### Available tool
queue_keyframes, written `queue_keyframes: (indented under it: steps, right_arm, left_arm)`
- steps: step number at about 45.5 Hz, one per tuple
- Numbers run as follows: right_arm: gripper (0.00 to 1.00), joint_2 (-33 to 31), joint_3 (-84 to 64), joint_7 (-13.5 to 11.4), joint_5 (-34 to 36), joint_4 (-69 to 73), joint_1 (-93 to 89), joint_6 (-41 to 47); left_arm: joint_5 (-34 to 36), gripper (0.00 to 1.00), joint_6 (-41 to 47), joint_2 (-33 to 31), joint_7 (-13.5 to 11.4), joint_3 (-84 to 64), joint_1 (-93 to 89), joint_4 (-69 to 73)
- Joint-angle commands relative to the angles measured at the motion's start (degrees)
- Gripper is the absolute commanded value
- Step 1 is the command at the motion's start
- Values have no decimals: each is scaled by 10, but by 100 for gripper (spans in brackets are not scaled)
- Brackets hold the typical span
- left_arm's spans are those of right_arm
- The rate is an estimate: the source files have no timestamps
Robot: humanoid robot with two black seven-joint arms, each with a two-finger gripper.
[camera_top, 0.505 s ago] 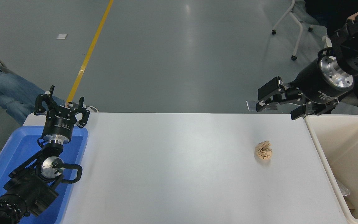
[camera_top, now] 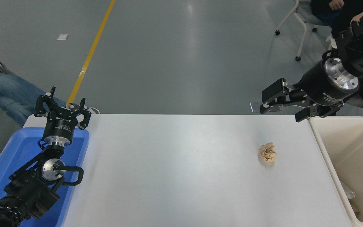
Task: Pick up paper ball place in dustbin
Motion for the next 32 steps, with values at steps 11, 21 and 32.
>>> queue_keyframes:
  steps: [11,21,32]
  right_arm:
    - [100,26,0,0,0,-23,-18,-1]
    - [100,29,0,0,0,-44,-36,-1]
    - [100,55,0,1,3,-76,-63,-1]
  left_arm:
    - [0,99,0,0,0,0,0,0]
    - [0,99,0,0,0,0,0,0]
    - [0,99,0,0,0,0,0,0]
